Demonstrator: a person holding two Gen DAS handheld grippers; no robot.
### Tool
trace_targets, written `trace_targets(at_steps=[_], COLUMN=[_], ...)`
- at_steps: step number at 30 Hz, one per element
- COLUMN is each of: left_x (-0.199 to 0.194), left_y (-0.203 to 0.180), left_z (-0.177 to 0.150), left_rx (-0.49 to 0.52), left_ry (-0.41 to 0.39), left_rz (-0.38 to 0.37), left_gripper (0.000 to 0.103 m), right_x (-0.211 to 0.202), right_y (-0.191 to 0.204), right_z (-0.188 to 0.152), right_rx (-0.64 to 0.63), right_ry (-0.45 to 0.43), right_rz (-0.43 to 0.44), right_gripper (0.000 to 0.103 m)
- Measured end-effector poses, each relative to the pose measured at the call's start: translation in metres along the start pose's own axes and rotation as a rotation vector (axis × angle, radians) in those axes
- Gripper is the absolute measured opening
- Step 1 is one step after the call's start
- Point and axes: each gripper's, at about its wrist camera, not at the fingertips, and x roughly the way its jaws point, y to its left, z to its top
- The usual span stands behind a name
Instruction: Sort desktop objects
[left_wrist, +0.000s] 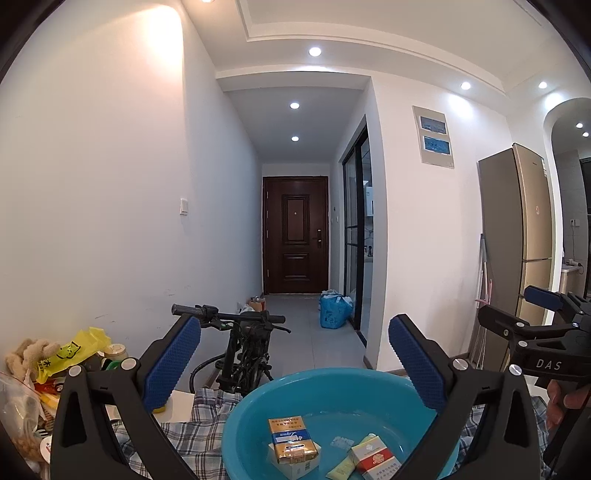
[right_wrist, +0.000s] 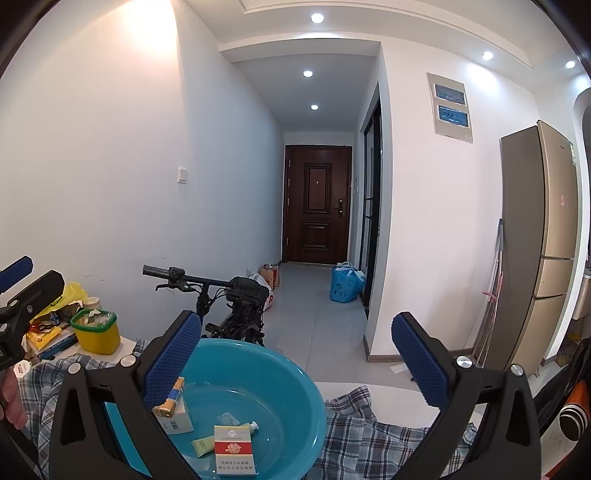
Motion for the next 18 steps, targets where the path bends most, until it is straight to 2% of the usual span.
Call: trace_targets(at_steps=[7,13,16,18], left_x=[-0.005,-0.012,-0.029,-0.038], left_y=[-0.008,-0.013,-0.018,-0.024], left_z=[0.0,0.003,0.007,0.009], left_rx=[0.015,-0.042,-0.058,-0.02], left_ry=[-0.007,0.02,-0.022,-0.054], left_rz=[-0.012,-0.024,-0.069,-0.041], left_gripper=[0.103,0.103,0.103,0.103], right_x=[-0.007,-0.016,-0.02,-0.022], right_y=[0.003,0.003,0.005,0.008], right_z=[0.0,0.001,0.003,0.004], right_rx=[0.001,0.027,0.036,0.025], right_ry=[-0.016,-0.034,-0.048,-0.051], right_rz=[0.01,0.033,0.056,0.063], right_gripper=[0.103,0.103,0.103,0.103])
